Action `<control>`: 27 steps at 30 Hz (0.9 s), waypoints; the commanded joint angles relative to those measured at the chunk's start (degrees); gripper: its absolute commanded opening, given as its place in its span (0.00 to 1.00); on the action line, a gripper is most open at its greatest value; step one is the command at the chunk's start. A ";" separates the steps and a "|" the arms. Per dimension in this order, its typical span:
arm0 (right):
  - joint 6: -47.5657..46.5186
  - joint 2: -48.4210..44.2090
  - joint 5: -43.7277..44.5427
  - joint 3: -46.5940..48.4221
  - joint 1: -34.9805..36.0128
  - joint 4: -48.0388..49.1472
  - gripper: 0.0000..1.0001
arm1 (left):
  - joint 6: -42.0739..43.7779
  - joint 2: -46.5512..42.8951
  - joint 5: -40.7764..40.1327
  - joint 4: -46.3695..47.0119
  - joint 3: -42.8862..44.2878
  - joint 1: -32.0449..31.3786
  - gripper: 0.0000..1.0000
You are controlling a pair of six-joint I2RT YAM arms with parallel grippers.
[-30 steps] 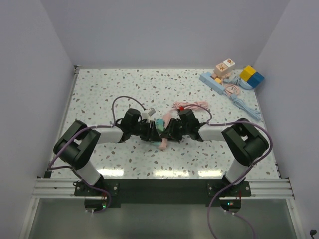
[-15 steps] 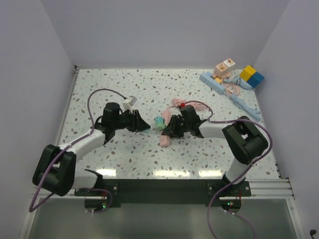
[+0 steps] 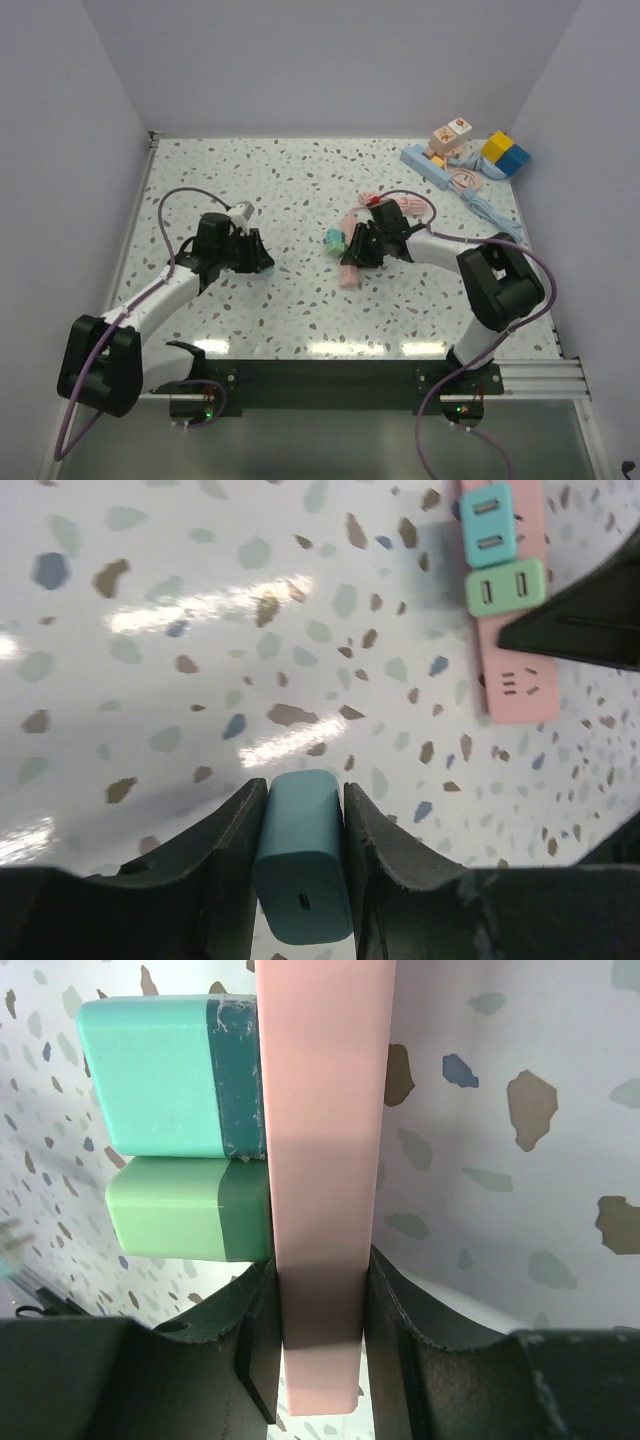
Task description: Pull the plug off the socket
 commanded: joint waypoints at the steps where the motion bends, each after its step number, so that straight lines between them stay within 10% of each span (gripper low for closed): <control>1: -3.66 1.72 5.29 1.77 -0.81 -7.65 0.00 | -3.60 -3.68 -14.67 -4.02 1.07 2.39 0.00; 9: -3.84 3.65 2.04 3.88 -0.81 -6.68 0.00 | -1.15 2.53 -24.54 -8.69 6.60 25.91 0.00; 20: -6.03 2.77 -1.39 4.50 -0.72 -7.12 0.00 | -3.61 7.05 -33.34 -10.09 6.00 34.65 0.00; 23: -6.39 2.77 -2.53 4.32 -0.63 -6.77 0.00 | -4.40 5.99 -32.46 -11.49 6.34 34.83 0.36; 27: -6.65 2.42 -3.76 3.88 -0.72 -6.59 0.00 | -5.28 1.77 -31.23 -13.96 4.51 34.83 0.53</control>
